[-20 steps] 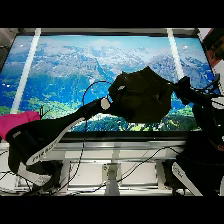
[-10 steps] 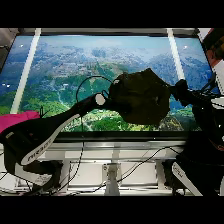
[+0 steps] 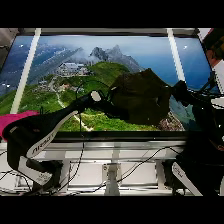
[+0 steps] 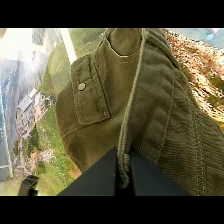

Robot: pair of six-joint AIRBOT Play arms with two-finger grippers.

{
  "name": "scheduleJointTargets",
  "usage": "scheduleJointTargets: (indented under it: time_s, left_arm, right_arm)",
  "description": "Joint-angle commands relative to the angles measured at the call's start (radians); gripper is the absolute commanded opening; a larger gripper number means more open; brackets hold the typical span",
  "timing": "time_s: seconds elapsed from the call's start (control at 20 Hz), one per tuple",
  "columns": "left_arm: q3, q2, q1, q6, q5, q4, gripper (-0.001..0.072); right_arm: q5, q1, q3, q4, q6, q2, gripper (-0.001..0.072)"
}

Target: Fold the clothes and pants, and hang the long-sleeved shirts on hangers.

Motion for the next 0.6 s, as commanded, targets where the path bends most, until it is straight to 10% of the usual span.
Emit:
scheduleJointTargets:
  time_s: [0.0,0.15,0.3,0.55]
  left_arm:
    - [-0.001,-0.036,-0.030,0.077,0.070,-0.162,0.0689]
    - [0.000,-0.037,-0.044,0.190,0.171,-0.283,0.0569]
    - [0.002,-0.037,-0.033,0.196,0.261,-0.343,0.0087]
    - [0.068,0.005,0.077,0.218,0.240,-0.353,0.0036]
  right_arm:
    - [0.001,0.000,0.000,-0.008,-0.004,0.000,0.0055]
    - [0.004,0.000,0.000,-0.008,-0.004,0.000,0.0055]
    - [0.051,0.000,0.000,-0.007,-0.004,0.001,0.0055]
    - [0.149,0.000,0.000,0.018,-0.004,0.001,0.0055]
